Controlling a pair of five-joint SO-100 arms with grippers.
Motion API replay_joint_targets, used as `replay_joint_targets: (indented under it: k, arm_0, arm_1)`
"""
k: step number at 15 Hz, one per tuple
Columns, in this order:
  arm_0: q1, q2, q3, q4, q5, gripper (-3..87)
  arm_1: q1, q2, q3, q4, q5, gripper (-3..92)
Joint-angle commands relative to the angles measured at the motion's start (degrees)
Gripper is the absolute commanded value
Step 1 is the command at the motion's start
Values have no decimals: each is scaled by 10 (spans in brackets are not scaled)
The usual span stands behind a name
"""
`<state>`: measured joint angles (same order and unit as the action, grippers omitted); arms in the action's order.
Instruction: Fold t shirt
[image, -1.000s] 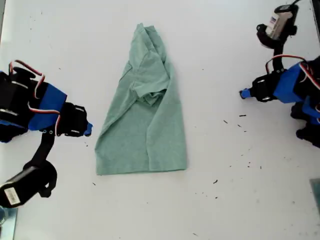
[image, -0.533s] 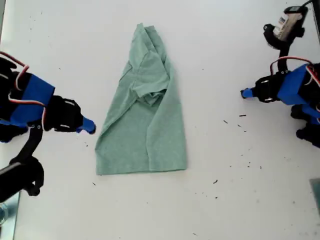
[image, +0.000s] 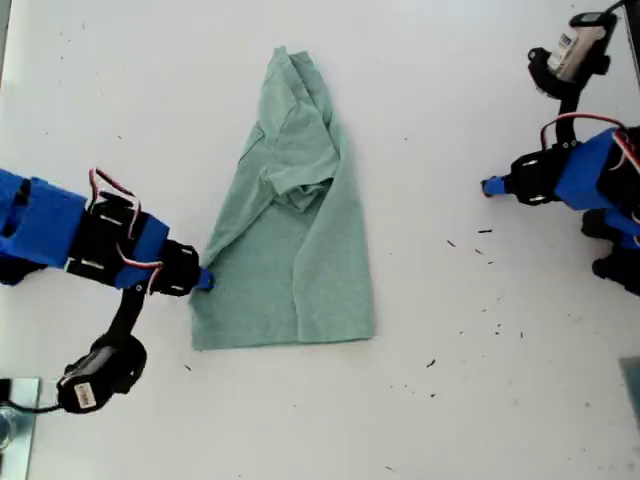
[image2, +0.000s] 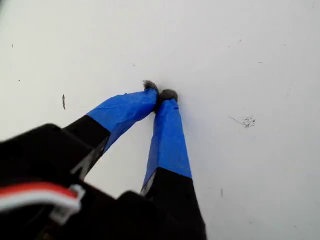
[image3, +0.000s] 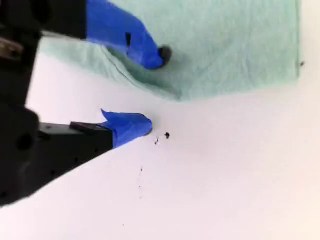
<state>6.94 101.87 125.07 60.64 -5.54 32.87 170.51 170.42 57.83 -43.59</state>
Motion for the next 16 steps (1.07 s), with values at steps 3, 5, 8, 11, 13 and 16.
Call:
replay_joint_targets:
  k: [3, 5, 8, 11, 13, 16]
  arm_0:
    - [-10, 81, -100, 183, -29, -2]
    - [-25, 136, -171, 241, -21, -2]
    - [-28, 32, -305, 243, 2, -2]
    - [-46, -178, -584, 221, 78, -2]
    - [-62, -295, -773, 192, 127, -2]
    - [-86, -341, -761, 82, 178, 10]
  arm_1:
    - [5, -1, 1, 2, 3, 25]
    - [9, -1, 1, 1, 2, 25]
    - [10, -1, 2, 0, 1, 25]
    - [10, -1, 2, 0, 0, 25]
    - [7, -1, 2, 0, 2, 25]
    - [4, -1, 2, 1, 4, 25]
